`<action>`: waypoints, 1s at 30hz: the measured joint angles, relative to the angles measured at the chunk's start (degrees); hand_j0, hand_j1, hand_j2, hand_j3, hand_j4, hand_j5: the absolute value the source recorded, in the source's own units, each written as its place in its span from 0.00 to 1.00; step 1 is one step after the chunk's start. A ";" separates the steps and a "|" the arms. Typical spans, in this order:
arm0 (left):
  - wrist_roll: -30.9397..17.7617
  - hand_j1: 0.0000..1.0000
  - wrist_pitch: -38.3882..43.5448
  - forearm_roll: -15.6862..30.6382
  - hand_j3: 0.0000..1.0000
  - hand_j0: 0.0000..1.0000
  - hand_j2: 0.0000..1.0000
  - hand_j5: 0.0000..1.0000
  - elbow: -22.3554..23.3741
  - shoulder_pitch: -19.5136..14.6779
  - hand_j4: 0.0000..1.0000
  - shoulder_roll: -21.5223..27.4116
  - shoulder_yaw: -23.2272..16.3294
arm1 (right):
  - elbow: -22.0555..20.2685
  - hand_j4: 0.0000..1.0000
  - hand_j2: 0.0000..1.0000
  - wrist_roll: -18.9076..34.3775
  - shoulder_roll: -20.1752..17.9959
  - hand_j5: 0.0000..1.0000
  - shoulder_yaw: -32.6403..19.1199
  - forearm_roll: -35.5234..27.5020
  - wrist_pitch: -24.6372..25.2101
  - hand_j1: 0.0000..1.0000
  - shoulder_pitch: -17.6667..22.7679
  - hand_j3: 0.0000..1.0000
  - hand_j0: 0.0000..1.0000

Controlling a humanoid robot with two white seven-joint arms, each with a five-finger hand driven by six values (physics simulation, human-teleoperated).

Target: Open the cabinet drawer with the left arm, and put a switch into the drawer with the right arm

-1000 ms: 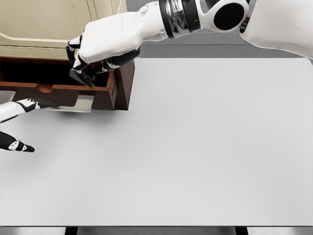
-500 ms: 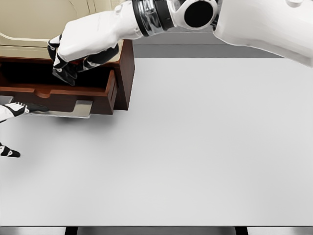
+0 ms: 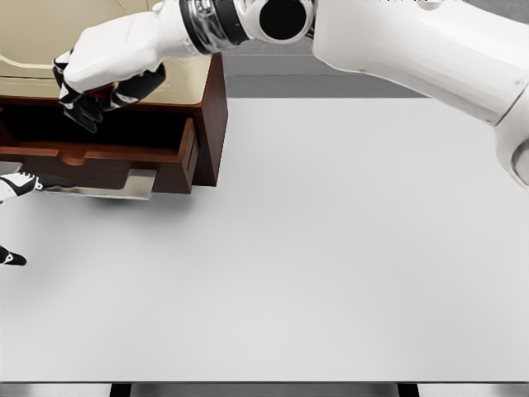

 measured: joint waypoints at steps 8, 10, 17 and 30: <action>-0.05 1.00 -0.07 0.50 1.00 1.00 1.00 1.00 -0.61 1.25 1.00 1.40 0.07 | 4.10 0.42 0.42 0.15 2.79 0.42 -0.43 0.04 0.00 0.42 0.62 0.42 0.42; -0.10 1.00 -0.09 0.36 1.00 1.00 1.00 1.00 -0.64 1.23 1.00 1.81 0.08 | 5.21 0.42 0.42 0.14 3.58 0.42 -0.46 0.07 0.00 0.42 0.62 0.42 0.42; -0.02 1.00 -0.12 0.23 1.00 1.00 1.00 1.00 -0.69 1.23 1.00 2.43 0.12 | 9.81 0.42 0.42 0.18 5.47 0.42 -0.48 0.11 0.00 0.42 0.70 0.42 0.42; 0.15 1.00 -0.03 0.36 1.00 1.00 1.00 1.00 -0.54 1.31 1.00 2.60 0.04 | 10.36 0.85 0.85 -0.49 5.70 0.85 -0.41 0.66 -0.11 0.85 0.70 0.85 0.85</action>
